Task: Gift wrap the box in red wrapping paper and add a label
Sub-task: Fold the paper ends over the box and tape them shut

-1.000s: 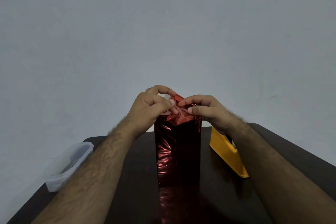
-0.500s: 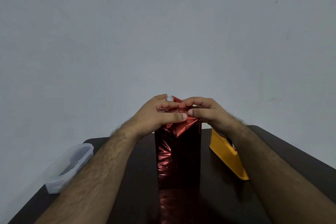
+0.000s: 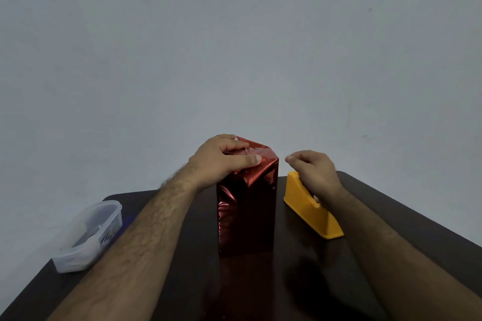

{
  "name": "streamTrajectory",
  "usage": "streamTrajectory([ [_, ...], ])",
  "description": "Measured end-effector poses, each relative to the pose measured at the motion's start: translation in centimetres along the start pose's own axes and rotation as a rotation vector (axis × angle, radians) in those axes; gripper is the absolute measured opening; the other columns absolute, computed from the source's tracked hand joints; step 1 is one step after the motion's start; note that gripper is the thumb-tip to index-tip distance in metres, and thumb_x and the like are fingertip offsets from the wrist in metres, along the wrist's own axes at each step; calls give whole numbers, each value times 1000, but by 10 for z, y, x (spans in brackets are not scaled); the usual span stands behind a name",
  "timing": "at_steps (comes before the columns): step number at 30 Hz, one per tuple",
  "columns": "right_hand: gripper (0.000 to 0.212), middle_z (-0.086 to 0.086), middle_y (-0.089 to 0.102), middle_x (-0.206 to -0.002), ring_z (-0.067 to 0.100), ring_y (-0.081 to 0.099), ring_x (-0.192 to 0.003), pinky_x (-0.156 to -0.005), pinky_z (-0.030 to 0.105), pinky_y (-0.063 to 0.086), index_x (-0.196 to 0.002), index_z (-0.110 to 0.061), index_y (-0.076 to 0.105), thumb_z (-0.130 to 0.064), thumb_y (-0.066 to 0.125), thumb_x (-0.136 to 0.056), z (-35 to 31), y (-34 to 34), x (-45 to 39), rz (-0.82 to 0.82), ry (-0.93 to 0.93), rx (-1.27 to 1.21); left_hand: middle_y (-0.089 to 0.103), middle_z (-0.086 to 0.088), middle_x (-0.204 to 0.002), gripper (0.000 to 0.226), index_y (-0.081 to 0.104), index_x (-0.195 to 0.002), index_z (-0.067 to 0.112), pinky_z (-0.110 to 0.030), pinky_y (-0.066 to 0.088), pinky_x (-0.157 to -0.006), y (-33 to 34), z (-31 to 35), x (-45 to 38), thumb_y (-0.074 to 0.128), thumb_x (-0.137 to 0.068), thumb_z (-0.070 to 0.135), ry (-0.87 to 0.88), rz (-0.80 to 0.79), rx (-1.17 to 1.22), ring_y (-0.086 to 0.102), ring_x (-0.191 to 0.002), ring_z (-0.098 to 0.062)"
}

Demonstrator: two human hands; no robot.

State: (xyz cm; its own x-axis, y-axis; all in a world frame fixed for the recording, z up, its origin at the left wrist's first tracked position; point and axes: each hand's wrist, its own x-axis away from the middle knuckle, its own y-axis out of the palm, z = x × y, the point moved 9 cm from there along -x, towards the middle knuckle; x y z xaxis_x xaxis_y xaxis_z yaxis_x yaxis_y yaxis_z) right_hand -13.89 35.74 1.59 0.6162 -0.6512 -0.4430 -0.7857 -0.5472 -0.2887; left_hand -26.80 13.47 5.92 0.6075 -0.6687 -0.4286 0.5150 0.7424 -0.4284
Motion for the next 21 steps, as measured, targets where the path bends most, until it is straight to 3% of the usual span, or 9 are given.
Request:
streamTrajectory([
  [3,24,-7,76,-98,12,67,-90,-79,33,56,-98,-20,80,-41,68,-97,11,-39,4,123,39,531,62,26,-127,61,77,-130,29,-22,50,-95,2,1,4,92,-76,54,7,-19,31,61,-120,0],
  [5,33,-1,73,-86,17,64,-77,-66,29,53,-87,-13,75,-45,67,-93,22,-62,6,128,192,791,64,25,-123,57,76,-130,26,-21,50,-93,1,1,5,90,-80,48,3,-23,56,63,-115,2],
  [7,28,7,70,-86,20,61,-73,-63,29,51,-84,-9,71,-37,72,-88,32,-74,9,56,358,787,65,22,-127,57,77,-129,25,-26,51,-99,-2,0,5,90,-79,49,-2,-12,62,64,-118,-2],
  [9,22,13,69,-97,24,62,-79,-66,33,53,-94,-4,73,-21,78,-81,38,-81,13,-14,475,679,65,20,-131,57,78,-128,26,-27,51,-101,-2,0,4,91,-78,50,-3,-13,61,64,-120,-3],
  [11,31,14,62,-104,27,61,-87,-65,34,54,-104,-4,68,-14,83,-79,41,-82,16,-81,544,629,66,19,-131,57,78,-128,26,-26,51,-100,-1,0,4,91,-77,51,5,-15,54,63,-119,-3],
  [15,32,15,58,-102,26,53,-79,-64,34,52,-105,-4,64,-15,84,-84,44,-82,11,-129,601,624,68,15,-132,56,79,-126,25,-35,52,-109,0,0,5,91,-78,50,9,-16,65,65,-121,-8],
  [18,28,11,60,-106,22,54,-80,-72,37,60,-113,-5,66,-22,75,-93,51,-75,14,-216,679,686,69,16,-129,54,79,-126,24,-28,53,-102,1,-2,4,91,-79,46,9,-22,89,66,-118,-6],
  [21,17,6,56,-93,16,52,-72,-70,35,61,-112,-5,66,-15,67,-97,55,-69,22,-236,776,639,70,17,-127,54,79,-126,24,-26,52,-100,0,-2,3,91,-78,47,12,-25,86,67,-117,-4],
])
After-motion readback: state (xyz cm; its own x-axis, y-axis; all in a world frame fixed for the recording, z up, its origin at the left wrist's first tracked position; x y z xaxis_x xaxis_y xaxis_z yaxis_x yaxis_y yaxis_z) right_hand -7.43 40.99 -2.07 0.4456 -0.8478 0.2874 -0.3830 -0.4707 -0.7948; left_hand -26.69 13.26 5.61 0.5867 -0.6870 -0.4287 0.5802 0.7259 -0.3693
